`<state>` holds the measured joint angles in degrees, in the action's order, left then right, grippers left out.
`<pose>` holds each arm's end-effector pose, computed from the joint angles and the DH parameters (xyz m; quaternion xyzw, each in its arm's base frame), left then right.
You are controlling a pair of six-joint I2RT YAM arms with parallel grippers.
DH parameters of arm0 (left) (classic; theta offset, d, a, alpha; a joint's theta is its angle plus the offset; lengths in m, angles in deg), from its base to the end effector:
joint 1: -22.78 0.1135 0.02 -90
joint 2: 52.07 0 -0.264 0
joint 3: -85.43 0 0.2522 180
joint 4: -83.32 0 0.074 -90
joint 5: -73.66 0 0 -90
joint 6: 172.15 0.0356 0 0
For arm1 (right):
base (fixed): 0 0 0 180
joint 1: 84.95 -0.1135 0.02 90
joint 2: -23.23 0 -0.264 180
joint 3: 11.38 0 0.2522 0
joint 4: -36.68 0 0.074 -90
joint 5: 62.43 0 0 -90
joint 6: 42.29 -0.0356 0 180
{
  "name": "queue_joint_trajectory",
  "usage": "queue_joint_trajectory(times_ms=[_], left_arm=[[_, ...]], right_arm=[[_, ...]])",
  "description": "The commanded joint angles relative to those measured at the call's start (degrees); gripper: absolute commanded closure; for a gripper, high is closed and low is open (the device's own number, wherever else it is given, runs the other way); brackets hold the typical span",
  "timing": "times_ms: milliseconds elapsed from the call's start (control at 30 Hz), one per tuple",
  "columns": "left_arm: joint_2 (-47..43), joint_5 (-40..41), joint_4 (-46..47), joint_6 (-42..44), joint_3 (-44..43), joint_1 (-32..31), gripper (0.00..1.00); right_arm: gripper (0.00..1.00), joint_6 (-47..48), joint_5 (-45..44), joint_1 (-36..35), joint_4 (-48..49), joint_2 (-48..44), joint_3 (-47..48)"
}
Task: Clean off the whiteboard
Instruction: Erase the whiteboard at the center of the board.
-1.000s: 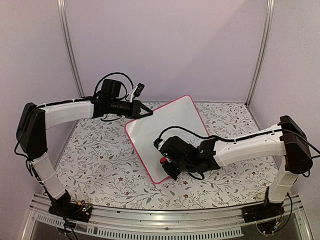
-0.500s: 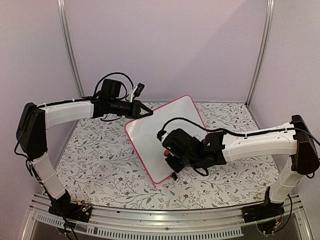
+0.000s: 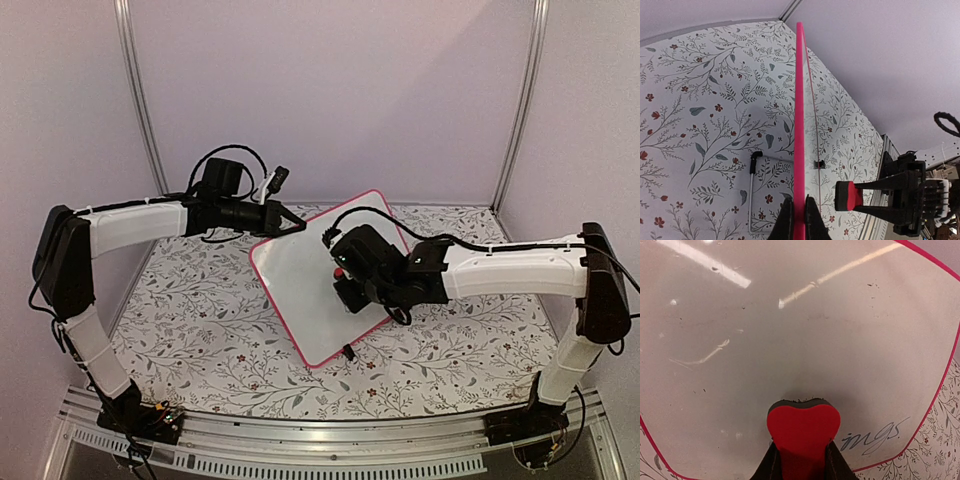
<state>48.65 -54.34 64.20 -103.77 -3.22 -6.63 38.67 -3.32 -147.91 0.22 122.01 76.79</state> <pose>0.3403 -0.2170 0.2673 0.2154 0.8109 -0.4559 0.2968 0.1888 0.3296 0.2514 -0.3198 0.8437 0.0068 0.4310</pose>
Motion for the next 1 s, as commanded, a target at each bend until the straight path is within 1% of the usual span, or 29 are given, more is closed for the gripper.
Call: queue_joint_trajectory(times_ms=[0, 367, 967], left_arm=[[1.4, 3.3, -1.6, 2.3, -0.2, -1.6, 1.0], [1.5, 3.2, -1.6, 2.2, -0.2, -1.6, 1.0], [1.6, 3.1, -1.7, 2.2, -0.2, -1.6, 1.0]], right_arm=[[1.0, -0.1, 1.9, -0.1, 1.2, 2.0, 0.6], [1.0, -2.1, 6.6, -0.2, 2.6, 2.1, -3.1], [1.0, -4.9, 7.9, -0.1, 1.8, 4.6, -7.4]])
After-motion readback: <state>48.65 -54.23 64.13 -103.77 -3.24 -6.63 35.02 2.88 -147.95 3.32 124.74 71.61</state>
